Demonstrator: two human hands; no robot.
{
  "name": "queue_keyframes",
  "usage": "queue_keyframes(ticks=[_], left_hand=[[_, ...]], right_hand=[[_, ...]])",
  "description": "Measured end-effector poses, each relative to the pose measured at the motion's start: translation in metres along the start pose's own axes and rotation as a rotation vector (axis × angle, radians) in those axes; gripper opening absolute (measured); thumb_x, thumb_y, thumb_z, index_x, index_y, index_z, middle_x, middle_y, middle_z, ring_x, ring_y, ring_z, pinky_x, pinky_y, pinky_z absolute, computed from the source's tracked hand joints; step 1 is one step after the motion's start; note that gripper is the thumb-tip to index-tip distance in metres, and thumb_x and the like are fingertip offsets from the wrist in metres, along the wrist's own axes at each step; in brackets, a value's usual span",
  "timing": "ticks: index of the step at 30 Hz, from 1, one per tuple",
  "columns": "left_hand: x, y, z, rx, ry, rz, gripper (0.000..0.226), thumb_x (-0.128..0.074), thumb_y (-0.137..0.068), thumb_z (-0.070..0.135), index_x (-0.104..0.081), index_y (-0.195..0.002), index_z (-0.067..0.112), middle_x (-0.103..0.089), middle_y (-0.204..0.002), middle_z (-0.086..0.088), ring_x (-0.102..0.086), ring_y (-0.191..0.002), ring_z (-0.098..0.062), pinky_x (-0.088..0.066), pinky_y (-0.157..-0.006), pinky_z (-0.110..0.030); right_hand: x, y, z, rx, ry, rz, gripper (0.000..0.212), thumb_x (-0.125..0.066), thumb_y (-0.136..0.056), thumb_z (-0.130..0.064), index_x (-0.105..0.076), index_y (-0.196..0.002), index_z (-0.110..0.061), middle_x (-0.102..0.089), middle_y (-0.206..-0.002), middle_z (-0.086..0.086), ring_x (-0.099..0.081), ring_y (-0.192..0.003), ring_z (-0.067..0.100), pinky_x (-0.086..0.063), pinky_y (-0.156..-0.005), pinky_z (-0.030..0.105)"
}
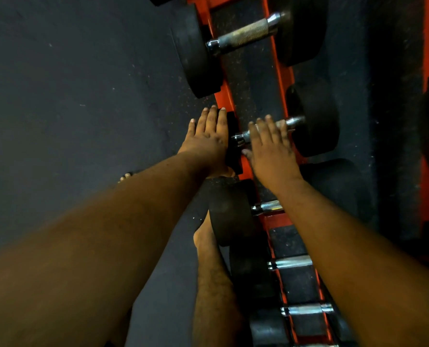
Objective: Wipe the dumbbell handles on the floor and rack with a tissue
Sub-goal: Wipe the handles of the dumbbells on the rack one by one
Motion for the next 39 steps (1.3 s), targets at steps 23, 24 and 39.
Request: queue_keyframes(ticks=[23, 24, 39], left_hand=[[0.000, 0.000, -0.001, -0.025, 0.017, -0.012, 0.146, -0.084, -0.068, 0.060, 0.021, -0.156, 0.008, 0.018, -0.166, -0.016, 0.020, -0.153, -0.032, 0.005, -0.125, -0.051], [-0.001, 0.000, -0.001, -0.025, 0.022, -0.009, 0.146, -0.084, -0.068, 0.060, 0.021, -0.156, 0.008, 0.017, -0.166, -0.017, 0.019, -0.153, -0.032, 0.005, -0.125, -0.051], [-0.003, -0.001, -0.002, -0.024, 0.014, -0.001, 0.147, -0.082, -0.068, 0.065, 0.021, -0.156, 0.008, 0.017, -0.167, -0.016, 0.019, -0.153, -0.032, 0.004, -0.125, -0.051]], right_hand=[[0.018, -0.012, 0.011, -0.038, -0.049, 0.032, 0.036, -0.052, -0.101, -0.026, -0.057, -0.133, -0.009, -0.060, -0.136, 0.017, -0.048, -0.135, 0.035, -0.025, -0.119, 0.054], [0.017, -0.013, 0.011, -0.077, -0.080, 0.044, 0.031, -0.052, -0.101, -0.022, -0.059, -0.128, -0.009, -0.061, -0.132, 0.017, -0.050, -0.132, 0.036, -0.027, -0.119, 0.053], [0.014, -0.007, -0.014, -0.031, -0.197, -0.011, 0.050, -0.043, -0.102, -0.026, -0.040, -0.150, -0.009, -0.043, -0.152, 0.015, -0.025, -0.150, 0.033, -0.012, -0.125, 0.052]])
Point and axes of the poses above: each hand's wrist, its own y-axis away from the middle knuckle, its own x-axis out of the back of the hand, z = x × y, the point moved 1 cm from there along -y, towards the middle knuckle
